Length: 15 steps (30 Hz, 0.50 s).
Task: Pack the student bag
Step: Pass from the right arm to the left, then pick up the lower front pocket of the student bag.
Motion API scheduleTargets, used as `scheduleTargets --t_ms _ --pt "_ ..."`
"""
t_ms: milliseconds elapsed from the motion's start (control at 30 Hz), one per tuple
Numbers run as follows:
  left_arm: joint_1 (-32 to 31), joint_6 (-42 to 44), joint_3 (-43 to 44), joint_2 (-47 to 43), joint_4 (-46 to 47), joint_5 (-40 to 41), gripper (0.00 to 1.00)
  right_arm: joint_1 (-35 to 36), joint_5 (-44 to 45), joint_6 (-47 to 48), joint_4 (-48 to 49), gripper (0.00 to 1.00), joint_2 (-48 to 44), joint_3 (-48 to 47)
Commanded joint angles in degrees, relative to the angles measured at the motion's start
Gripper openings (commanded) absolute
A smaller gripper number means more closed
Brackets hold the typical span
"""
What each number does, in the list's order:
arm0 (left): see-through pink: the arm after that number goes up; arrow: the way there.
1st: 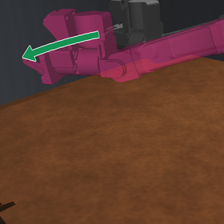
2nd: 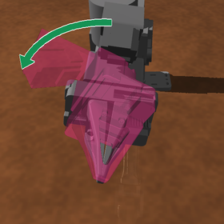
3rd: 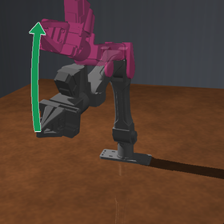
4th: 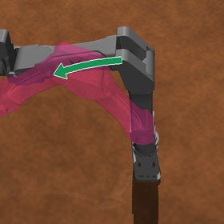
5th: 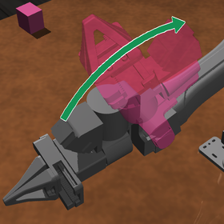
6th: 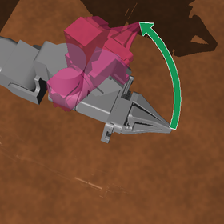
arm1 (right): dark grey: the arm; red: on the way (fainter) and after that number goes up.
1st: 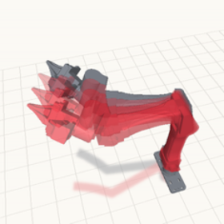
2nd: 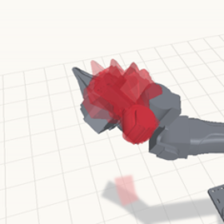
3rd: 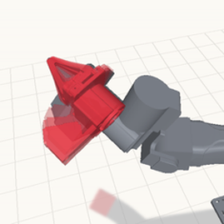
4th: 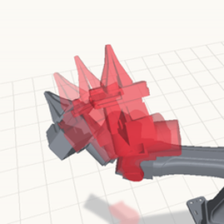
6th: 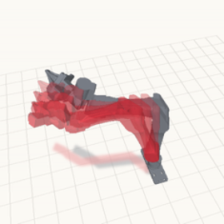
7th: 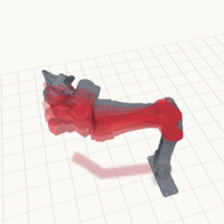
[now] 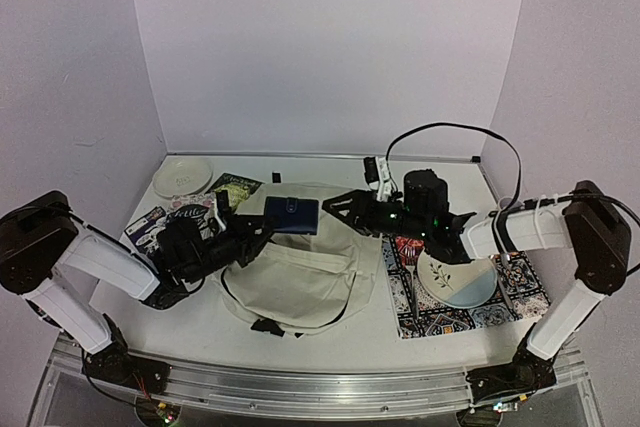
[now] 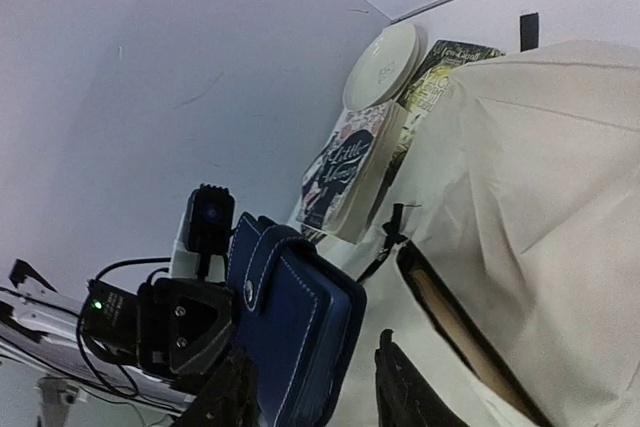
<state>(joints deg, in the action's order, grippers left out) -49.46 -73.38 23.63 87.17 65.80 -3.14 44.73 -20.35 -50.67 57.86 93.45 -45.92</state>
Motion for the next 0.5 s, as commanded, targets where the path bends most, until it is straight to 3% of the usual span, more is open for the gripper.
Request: scheduleTargets --t_ms 0,200,467 --pt "4.0 0.0 -4.0 -4.6 2.1 -1.8 0.00 0.0 2.8 18.2 -20.0 0.49 -0.8 -8.8" --pt "7.5 1.3 -6.2 -8.9 -6.4 -3.3 0.00 0.0 6.0 35.3 -35.9 0.55 3.5 -16.1" --pt "10.9 1.3 -7.4 -10.9 -12.2 -6.5 0.00 1.1 14.3 45.9 -46.9 0.56 10.2 -23.6"
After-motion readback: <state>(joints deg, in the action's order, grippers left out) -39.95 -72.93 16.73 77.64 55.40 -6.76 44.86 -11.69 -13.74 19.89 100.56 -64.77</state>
